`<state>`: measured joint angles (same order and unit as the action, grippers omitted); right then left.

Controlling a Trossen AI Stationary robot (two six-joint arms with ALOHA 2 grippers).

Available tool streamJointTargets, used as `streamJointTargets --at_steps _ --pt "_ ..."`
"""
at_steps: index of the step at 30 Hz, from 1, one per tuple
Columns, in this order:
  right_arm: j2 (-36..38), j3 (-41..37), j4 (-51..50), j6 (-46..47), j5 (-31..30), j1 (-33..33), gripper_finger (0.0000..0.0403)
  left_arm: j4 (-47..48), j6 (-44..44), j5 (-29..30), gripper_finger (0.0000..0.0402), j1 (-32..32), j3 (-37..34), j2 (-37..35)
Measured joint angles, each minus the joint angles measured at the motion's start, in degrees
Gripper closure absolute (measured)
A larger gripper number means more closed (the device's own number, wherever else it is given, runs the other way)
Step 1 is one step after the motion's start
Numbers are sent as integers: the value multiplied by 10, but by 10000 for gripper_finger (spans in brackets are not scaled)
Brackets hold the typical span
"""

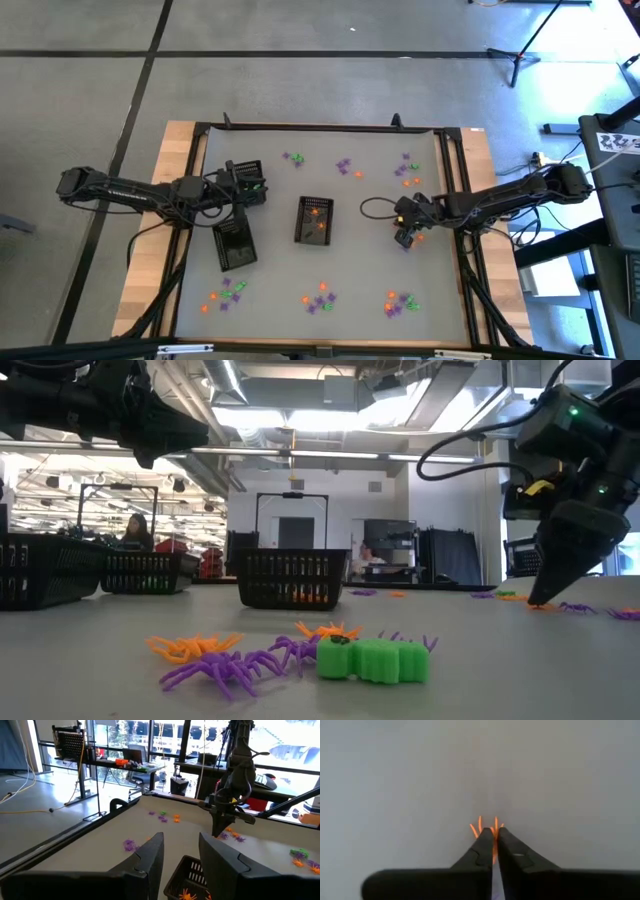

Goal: Sort Halloween decoration
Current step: Put the orange spider toy into the bottom right black basket

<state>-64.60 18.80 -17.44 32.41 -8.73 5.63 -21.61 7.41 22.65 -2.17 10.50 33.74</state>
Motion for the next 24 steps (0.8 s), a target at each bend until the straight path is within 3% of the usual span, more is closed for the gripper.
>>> streamJointTargets --at_steps 17,20,24 --pt "-2 136 2 -94 -37 0 402 2 0 3 286 0 0 0" --pt "-2 156 57 -108 -63 0 402 2 0 5 286 0 0 0" --pt "-8 159 188 -152 -53 0 402 1 -1 7 286 0 0 0"
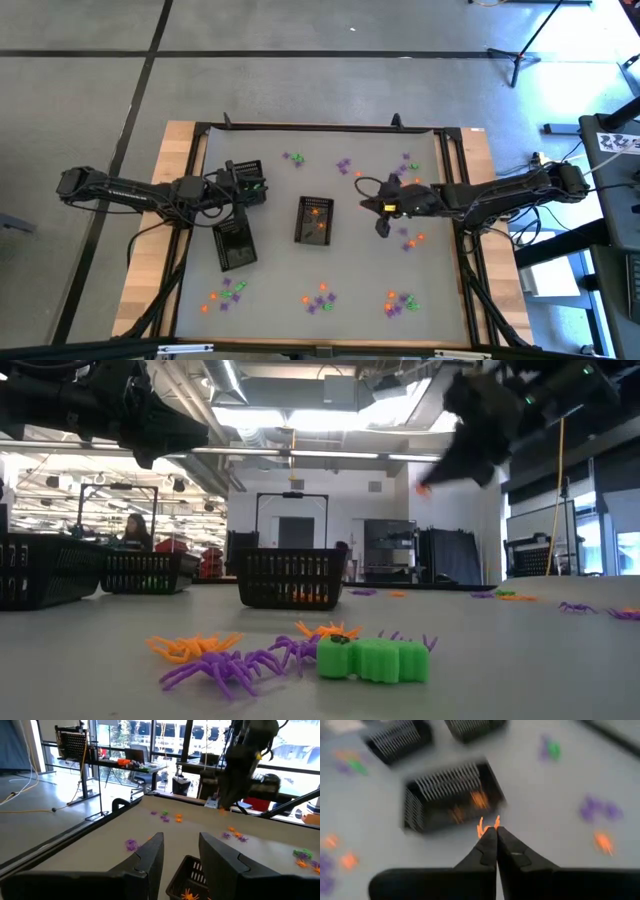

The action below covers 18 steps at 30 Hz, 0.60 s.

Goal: Sort Halloween decoration
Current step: Put the orange spider toy into the bottom right black basket

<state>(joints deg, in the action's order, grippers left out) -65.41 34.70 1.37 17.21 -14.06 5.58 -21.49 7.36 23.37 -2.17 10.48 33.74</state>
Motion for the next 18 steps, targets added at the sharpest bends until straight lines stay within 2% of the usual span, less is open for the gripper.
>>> streamJointTargets --at_steps 9,18 --pt "-63 1 192 -59 36 0 402 0 0 4 286 0 0 0" --pt "-161 82 180 -81 42 0 402 0 0 13 286 0 0 0"
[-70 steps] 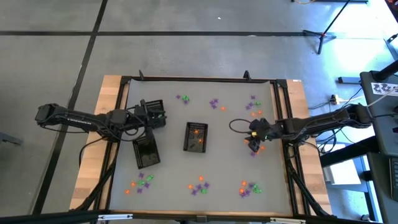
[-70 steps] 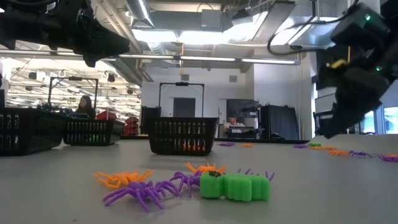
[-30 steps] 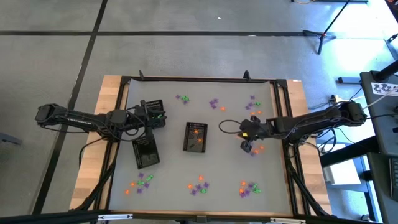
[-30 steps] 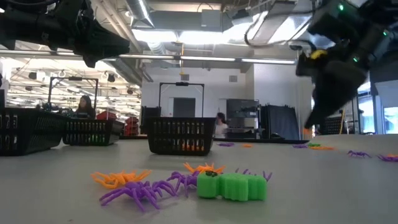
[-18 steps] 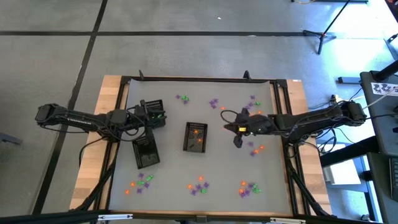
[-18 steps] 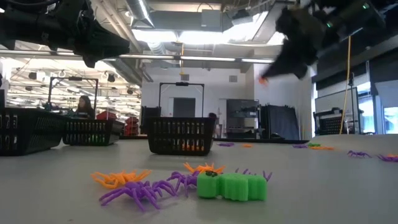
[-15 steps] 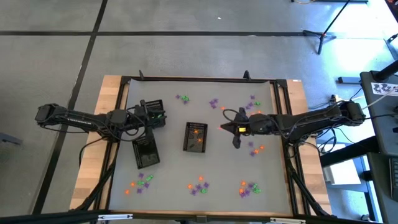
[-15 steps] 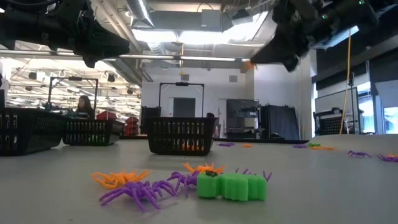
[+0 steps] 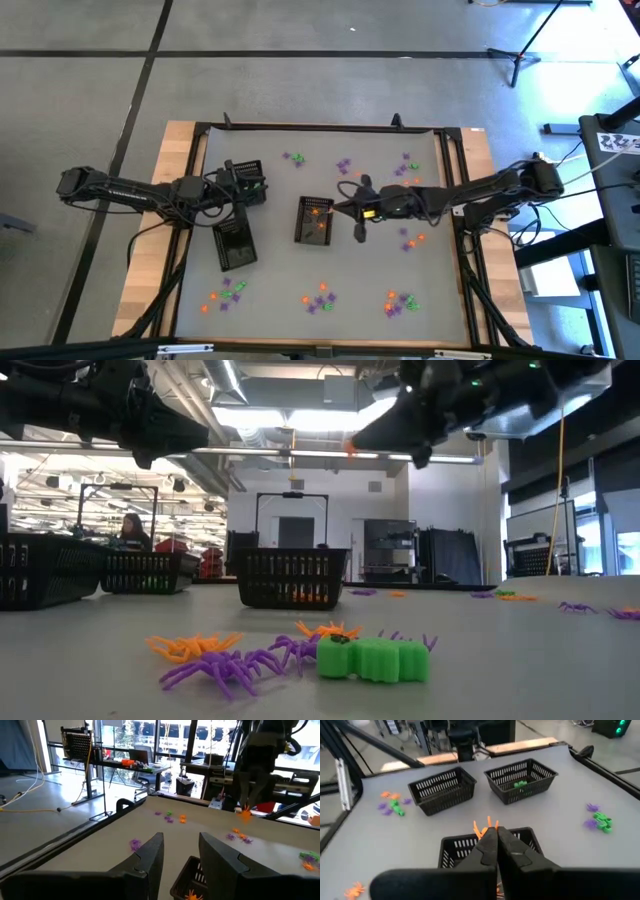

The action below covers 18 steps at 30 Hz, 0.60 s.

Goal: Sort Halloween decoration
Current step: Put the orange spider toy into the bottom right black basket

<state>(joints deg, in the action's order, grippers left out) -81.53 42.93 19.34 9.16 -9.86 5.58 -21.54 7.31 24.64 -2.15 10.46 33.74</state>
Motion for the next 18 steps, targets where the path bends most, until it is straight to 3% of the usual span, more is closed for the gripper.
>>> streamJointTargets --at_steps 10,13,18 --pt "-65 71 -20 -46 -37 0 394 4 0 -2 286 0 0 0" --pt "-65 75 -19 -51 -26 0 363 5 0 -2 286 0 0 0" --pt "-65 75 -26 -55 -22 0 279 5 0 -2 286 0 0 0"
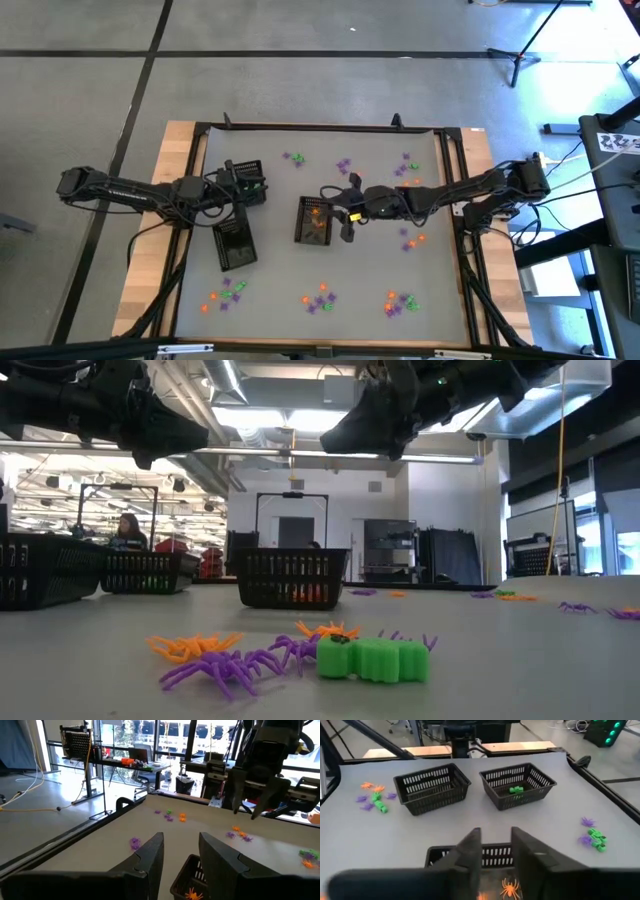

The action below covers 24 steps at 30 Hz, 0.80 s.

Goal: Sort Halloween decoration
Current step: Put the orange spider toy into the bottom right black basket

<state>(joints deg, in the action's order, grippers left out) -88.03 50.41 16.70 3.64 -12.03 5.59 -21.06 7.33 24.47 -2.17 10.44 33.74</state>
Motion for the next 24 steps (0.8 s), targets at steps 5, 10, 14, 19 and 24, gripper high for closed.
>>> streamJointTargets --at_steps 5,10,14,19,24 --pt "3 0 -28 -51 -19 0 216 0 0 0 286 0 0 0" --pt "4 0 -96 -57 -134 0 202 1 0 0 286 0 0 0" --pt "4 0 -181 3 -201 -19 209 1 0 0 286 0 0 0" --pt "4 -2 -259 94 -144 -100 220 1 0 1 286 0 0 0" --pt "4 -13 -261 116 -79 -189 226 1 0 2 286 0 0 0"
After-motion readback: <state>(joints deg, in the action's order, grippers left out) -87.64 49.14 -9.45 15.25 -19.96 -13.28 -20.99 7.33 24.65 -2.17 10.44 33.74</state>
